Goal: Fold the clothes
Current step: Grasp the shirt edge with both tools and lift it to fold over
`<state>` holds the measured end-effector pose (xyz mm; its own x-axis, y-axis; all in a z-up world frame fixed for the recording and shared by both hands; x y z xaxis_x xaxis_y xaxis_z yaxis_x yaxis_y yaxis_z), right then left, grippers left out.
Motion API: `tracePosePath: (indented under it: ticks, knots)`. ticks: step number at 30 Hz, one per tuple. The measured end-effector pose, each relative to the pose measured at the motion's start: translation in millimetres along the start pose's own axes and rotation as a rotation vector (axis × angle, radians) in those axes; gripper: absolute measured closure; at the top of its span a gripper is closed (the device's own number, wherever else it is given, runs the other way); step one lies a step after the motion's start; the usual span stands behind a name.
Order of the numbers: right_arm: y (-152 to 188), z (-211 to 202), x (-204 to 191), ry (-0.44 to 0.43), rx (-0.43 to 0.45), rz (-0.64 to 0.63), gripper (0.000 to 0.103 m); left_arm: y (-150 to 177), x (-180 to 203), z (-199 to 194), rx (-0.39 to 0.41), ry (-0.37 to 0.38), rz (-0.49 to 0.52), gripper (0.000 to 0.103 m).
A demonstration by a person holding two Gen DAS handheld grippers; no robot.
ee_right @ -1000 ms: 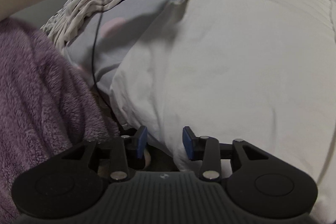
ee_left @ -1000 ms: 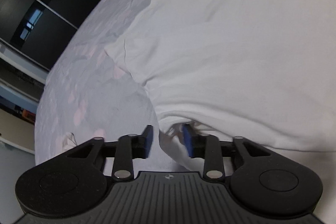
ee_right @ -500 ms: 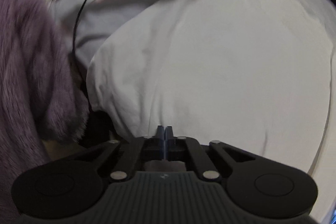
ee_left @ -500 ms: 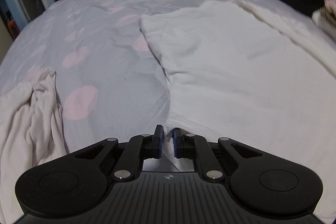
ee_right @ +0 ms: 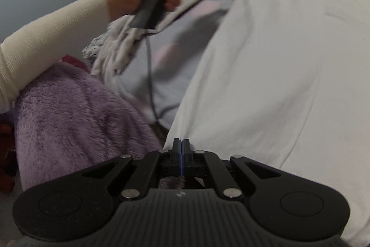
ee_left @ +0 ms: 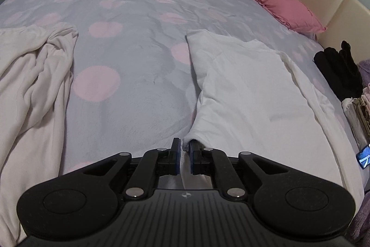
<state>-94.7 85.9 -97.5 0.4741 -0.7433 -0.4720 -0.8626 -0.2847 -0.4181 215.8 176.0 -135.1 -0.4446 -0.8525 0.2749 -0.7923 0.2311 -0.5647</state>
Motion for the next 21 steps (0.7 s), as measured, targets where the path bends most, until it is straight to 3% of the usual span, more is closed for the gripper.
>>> tracePosePath:
  ticks: [9, 13, 14, 15, 16, 21]
  knots:
    - [-2, 52, -14, -0.002, -0.066, -0.027, 0.102, 3, -13, 13, -0.012, 0.009, -0.038, 0.097]
    - [-1, 68, -15, 0.005, -0.090, -0.026, 0.096, 7, -16, 15, -0.008, 0.013, -0.045, 0.095]
    - [1, 66, -13, 0.006, -0.085, -0.020, 0.088, 7, -16, 12, -0.002, 0.012, -0.050, 0.091]
    - [3, 61, -11, 0.011, -0.078, -0.018, 0.071, 7, -17, 10, 0.004, 0.012, -0.057, 0.086]
    - [5, 56, -9, 0.016, -0.070, -0.017, 0.065, 7, -18, 7, 0.007, 0.011, -0.063, 0.085]
    - [16, 17, 27, 0.108, -0.013, 0.039, 0.066, 15, -20, -14, 0.011, -0.017, -0.061, 0.084]
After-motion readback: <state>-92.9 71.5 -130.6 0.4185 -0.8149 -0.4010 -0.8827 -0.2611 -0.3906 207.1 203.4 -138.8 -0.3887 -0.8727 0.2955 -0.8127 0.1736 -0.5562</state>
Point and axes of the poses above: each gripper's, at about its wrist camera, not at the fingertips, and z roughly the way its jaws point, x to its right, y to its underside, the point moved 8 cm from there along z, roughly the way its jaws point
